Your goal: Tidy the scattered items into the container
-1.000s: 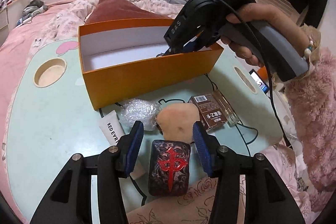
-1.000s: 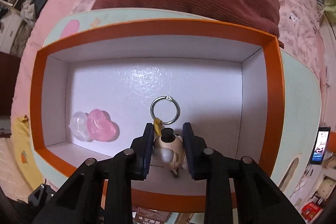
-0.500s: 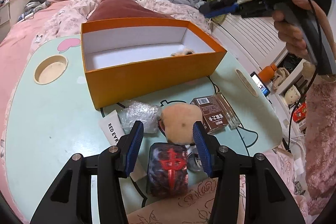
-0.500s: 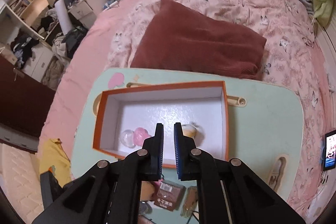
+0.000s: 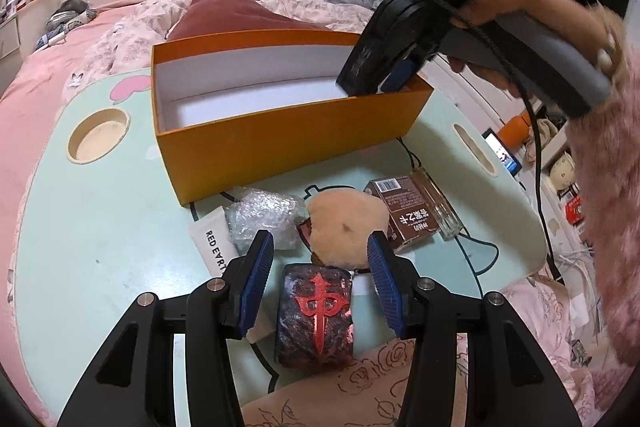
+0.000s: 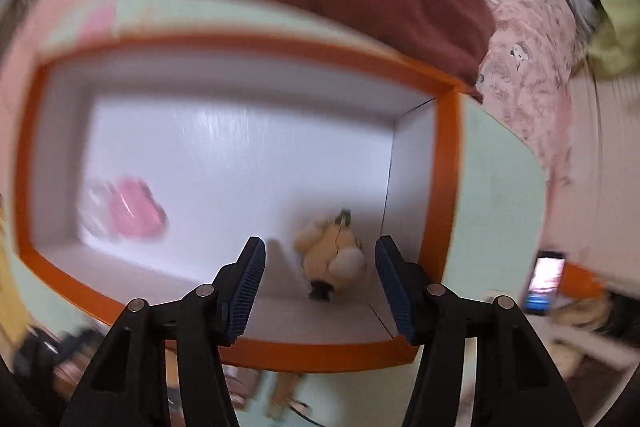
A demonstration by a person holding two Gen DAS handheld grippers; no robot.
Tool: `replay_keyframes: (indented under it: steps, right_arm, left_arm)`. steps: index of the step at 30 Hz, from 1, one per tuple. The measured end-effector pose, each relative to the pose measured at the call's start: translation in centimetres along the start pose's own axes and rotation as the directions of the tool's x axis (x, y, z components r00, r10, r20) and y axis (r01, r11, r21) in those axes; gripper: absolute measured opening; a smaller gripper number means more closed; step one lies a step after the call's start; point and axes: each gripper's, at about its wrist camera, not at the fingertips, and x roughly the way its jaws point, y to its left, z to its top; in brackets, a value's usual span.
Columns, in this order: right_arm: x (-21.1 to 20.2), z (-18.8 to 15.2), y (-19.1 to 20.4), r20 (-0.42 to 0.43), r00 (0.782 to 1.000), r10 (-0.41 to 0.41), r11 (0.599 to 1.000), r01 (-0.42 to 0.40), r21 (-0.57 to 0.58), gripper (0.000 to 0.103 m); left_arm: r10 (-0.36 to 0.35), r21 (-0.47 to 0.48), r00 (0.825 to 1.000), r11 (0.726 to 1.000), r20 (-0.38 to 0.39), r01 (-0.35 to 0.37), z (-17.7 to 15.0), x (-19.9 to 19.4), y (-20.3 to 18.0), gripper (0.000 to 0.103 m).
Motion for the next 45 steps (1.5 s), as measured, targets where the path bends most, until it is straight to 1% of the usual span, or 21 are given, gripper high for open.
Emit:
replay_keyframes:
  steps: [2,3,5,7,10,12,16,17,20,25,28,30,34,36,37,38,39,41,42,43,45]
  right_arm:
    - [0.9,0.2,0.7,-0.037,0.999,-0.04,0.999,0.038,-0.038,0.036]
    - [0.9,0.4,1.0,-0.052,0.998,-0.019,0.999,0.017,-0.052,0.034]
    - [0.9,0.3,1.2,-0.064,0.998,-0.021,0.998,0.017,-0.064,0.034]
    - [0.7,0.2,1.1,-0.053,0.998,0.016,0.998,-0.019,-0.056,0.034]
    - [-0.9,-0.2,0.2,0.034,0.99,0.136,0.991,-0.136,-0.006,0.034]
    - [-3.0,-0.8,-1.3,0.145,0.966,0.213,0.974,-0.222,0.046,0.034]
    - [-7.7,-4.6,-4.1,0.336,0.868,0.365,0.913,-0.405,0.054,0.034]
    - [-8.6,-6.1,-4.5,0.371,0.847,0.38,0.905,-0.424,0.04,0.034]
    - [-9.8,-10.5,-4.9,0.45,0.806,0.385,0.899,-0.437,0.013,0.034]
    - [-7.4,-16.2,-4.0,0.485,0.793,0.368,0.899,-0.436,0.031,0.034]
    - [-3.7,-18.1,-3.9,0.457,0.812,0.363,0.899,-0.434,0.059,0.034]
    - [-1.8,-18.7,-4.4,0.455,0.808,0.375,0.883,-0.46,0.089,0.034]
    - [0.5,-19.6,-4.1,0.447,0.811,0.379,0.872,-0.474,0.121,0.034]
    - [0.8,-19.7,-4.1,0.466,0.792,0.394,0.856,-0.501,0.128,0.034]
    - [0.8,-19.9,-4.2,0.486,0.777,0.401,0.846,-0.517,0.129,0.038]
    - [0.8,-19.9,-4.3,0.507,0.762,0.404,0.837,-0.532,0.132,0.048]
    - [0.9,-20.0,-4.3,0.518,0.756,0.4,0.831,-0.538,0.143,0.05]
    - [0.7,-20.1,-4.3,0.536,0.743,0.4,0.821,-0.55,0.151,0.051]
    - [0.5,-20.2,-4.3,0.548,0.728,0.411,0.812,-0.566,0.143,0.051]
    - [0.4,-20.2,-4.3,0.549,0.721,0.422,0.806,-0.576,0.136,0.051]
    - [0.3,-20.2,-4.0,0.548,0.72,0.427,0.804,-0.579,0.134,0.051]
  left_arm:
    - [-0.002,0.008,1.0,1.0,-0.002,0.002,-0.1,0.0,-0.1,0.05]
    - [-0.002,0.009,1.0,1.0,0.0,0.002,-0.1,-0.1,-0.2,0.05]
    - [-0.004,0.008,1.0,1.0,0.003,0.004,-0.2,-0.2,-0.1,0.05]
    - [-0.008,0.004,1.0,1.0,0.008,0.008,-0.2,-0.4,0.0,0.05]
    - [-0.013,-0.001,1.0,1.0,0.013,0.013,-0.2,-0.4,0.0,0.05]
    - [-0.012,-0.007,1.0,1.0,0.012,0.012,-0.2,-0.4,0.1,0.05]
    - [-0.012,-0.028,1.0,1.0,0.016,0.013,-0.2,-0.6,0.5,0.05]
    - [-0.014,-0.033,1.0,0.999,0.018,0.015,-0.2,-0.6,0.6,0.05]
    - [-0.027,-0.053,0.999,0.998,0.025,0.028,0.0,-0.8,1.0,0.05]
    - [-0.079,-0.126,0.997,0.989,0.026,0.082,1.0,-1.1,2.2,0.05]
    - [-0.094,-0.157,0.995,0.983,0.042,0.099,2.5,-2.0,2.9,0.05]
    - [-0.075,-0.15,0.997,0.985,0.037,0.079,3.7,-2.4,3.0,0.05]
    - [0.051,-0.11,0.997,0.992,-0.051,-0.057,7.3,-1.7,2.9,0.05]
    - [0.066,-0.101,0.994,0.992,-0.089,-0.075,8.7,-0.9,3.3,0.05]
    - [0.06,-0.106,0.991,0.992,-0.122,-0.073,9.4,-0.3,3.5,0.05]
    - [0.052,-0.115,0.986,0.991,-0.156,-0.071,9.9,0.4,3.8,0.05]
    - [0.043,-0.129,0.98,0.989,-0.193,-0.069,10.4,1.2,4.2,0.05]
    - [0.045,-0.139,0.97,0.987,-0.238,-0.08,11.2,2.2,4.8,0.05]
    - [0.06,-0.138,0.963,0.985,-0.263,-0.099,11.6,2.6,4.8,0.05]
    - [0.084,-0.136,0.951,0.982,-0.298,-0.13,12.2,3.4,4.9,0.05]
    - [0.107,-0.136,0.936,0.978,-0.336,-0.161,12.9,4.3,4.9,0.05]
